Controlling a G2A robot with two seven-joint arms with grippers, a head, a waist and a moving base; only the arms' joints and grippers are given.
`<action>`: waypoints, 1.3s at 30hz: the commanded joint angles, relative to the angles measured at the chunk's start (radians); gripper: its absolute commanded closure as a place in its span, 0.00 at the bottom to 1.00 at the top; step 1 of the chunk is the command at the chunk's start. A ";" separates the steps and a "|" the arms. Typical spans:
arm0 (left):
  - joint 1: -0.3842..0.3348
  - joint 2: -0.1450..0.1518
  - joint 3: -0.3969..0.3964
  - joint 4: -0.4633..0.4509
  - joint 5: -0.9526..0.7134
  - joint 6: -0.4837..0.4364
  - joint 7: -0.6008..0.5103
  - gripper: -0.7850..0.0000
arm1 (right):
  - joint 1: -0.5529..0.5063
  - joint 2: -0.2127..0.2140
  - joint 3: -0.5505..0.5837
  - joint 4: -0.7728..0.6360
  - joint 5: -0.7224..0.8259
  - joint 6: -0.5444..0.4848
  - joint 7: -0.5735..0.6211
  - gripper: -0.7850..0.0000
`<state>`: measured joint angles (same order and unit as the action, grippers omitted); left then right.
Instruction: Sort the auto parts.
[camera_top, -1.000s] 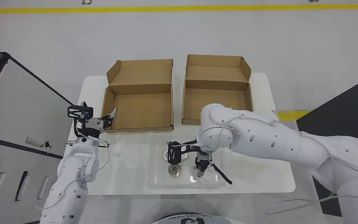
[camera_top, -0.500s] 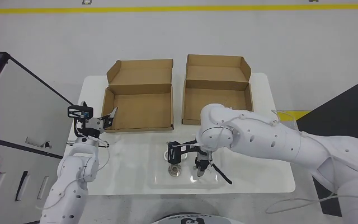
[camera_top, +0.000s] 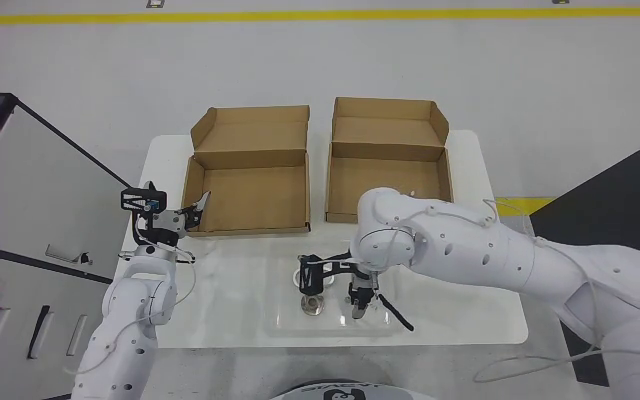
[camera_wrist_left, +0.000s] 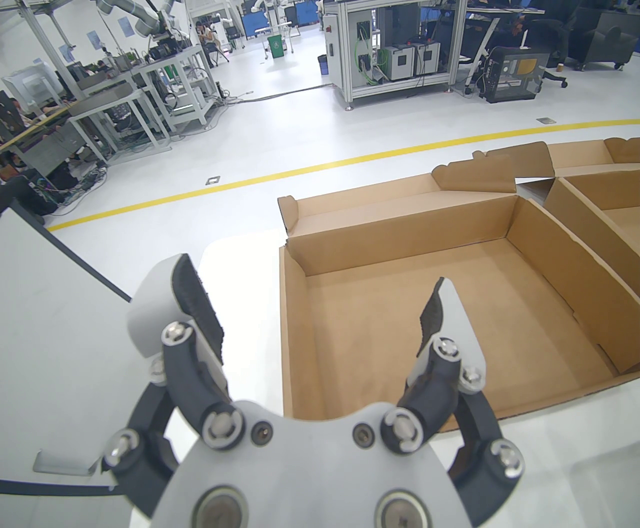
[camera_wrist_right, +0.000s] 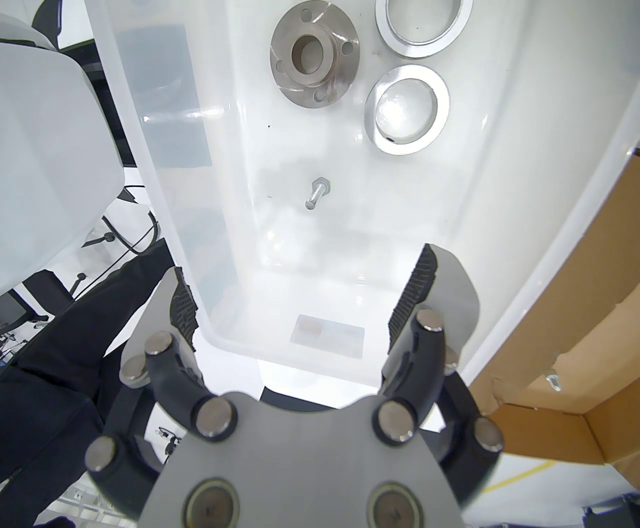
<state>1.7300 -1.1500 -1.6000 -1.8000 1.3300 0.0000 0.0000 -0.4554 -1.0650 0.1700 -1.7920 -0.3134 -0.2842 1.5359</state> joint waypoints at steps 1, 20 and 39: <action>0.000 0.000 0.000 0.000 0.000 0.000 0.000 0.00 | -0.009 0.000 0.000 0.003 -0.013 0.006 -0.017 0.00; 0.000 0.000 0.000 0.000 0.000 0.000 0.000 0.00 | -0.102 -0.057 0.000 0.066 -0.116 0.059 0.000 0.12; 0.000 0.000 0.000 0.000 0.000 0.000 0.000 0.00 | -0.136 -0.111 0.003 0.171 -0.152 0.056 -0.013 0.53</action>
<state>1.7300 -1.1500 -1.6000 -1.8000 1.3300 0.0000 0.0000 -0.5908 -1.1748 0.1723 -1.6252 -0.4638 -0.2293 1.5221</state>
